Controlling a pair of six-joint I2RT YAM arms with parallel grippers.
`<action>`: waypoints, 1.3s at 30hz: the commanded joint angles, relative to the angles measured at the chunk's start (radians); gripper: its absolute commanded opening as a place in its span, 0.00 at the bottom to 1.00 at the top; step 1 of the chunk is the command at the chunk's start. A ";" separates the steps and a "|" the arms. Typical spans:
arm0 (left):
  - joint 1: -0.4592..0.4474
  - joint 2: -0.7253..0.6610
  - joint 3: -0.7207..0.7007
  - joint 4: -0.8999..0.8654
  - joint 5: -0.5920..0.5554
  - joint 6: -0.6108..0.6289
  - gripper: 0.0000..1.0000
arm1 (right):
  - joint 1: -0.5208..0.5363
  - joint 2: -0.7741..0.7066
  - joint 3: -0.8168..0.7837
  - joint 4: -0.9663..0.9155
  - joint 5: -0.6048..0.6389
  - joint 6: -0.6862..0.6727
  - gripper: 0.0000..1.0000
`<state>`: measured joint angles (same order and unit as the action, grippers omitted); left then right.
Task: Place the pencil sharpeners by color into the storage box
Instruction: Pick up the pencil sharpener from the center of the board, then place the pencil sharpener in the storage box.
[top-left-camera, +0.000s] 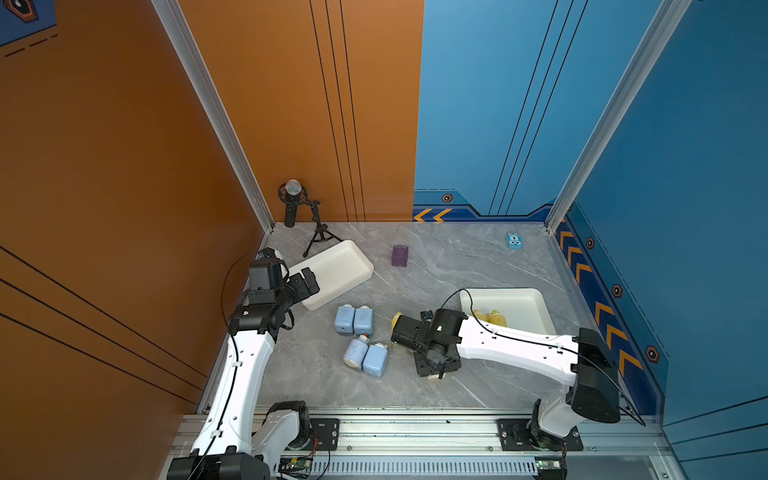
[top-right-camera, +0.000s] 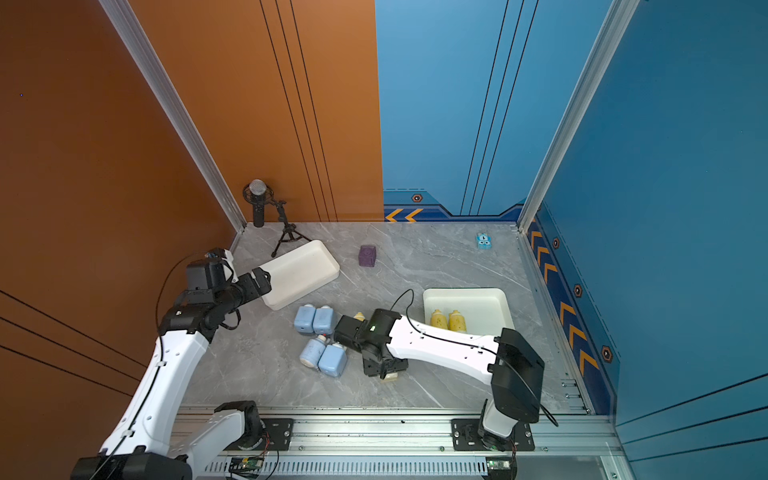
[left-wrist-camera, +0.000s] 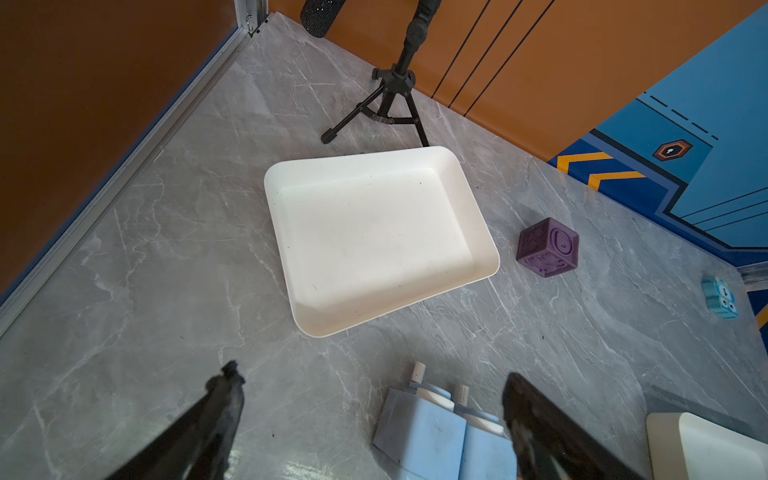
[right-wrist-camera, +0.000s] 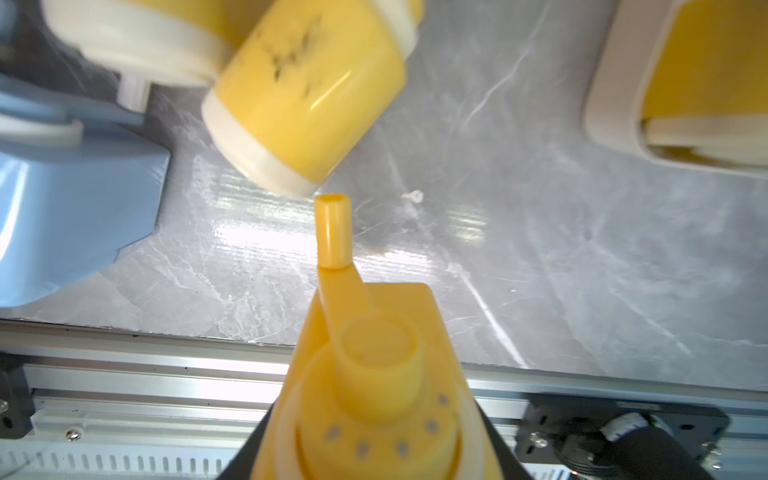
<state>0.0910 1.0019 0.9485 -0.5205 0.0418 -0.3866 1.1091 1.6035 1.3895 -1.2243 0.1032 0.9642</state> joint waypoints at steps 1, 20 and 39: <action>0.006 -0.008 -0.007 -0.009 0.026 -0.003 0.98 | -0.103 -0.087 0.056 -0.229 0.105 -0.148 0.28; -0.019 -0.017 -0.016 -0.009 -0.036 0.023 0.98 | -0.919 -0.128 0.066 -0.195 0.106 -0.716 0.23; -0.029 0.080 0.025 -0.023 0.045 0.062 0.98 | -1.108 0.215 0.033 0.030 0.195 -0.908 0.14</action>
<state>0.0650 1.0889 0.9489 -0.5220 0.0692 -0.3542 0.0208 1.7958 1.3975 -1.2190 0.2489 0.1001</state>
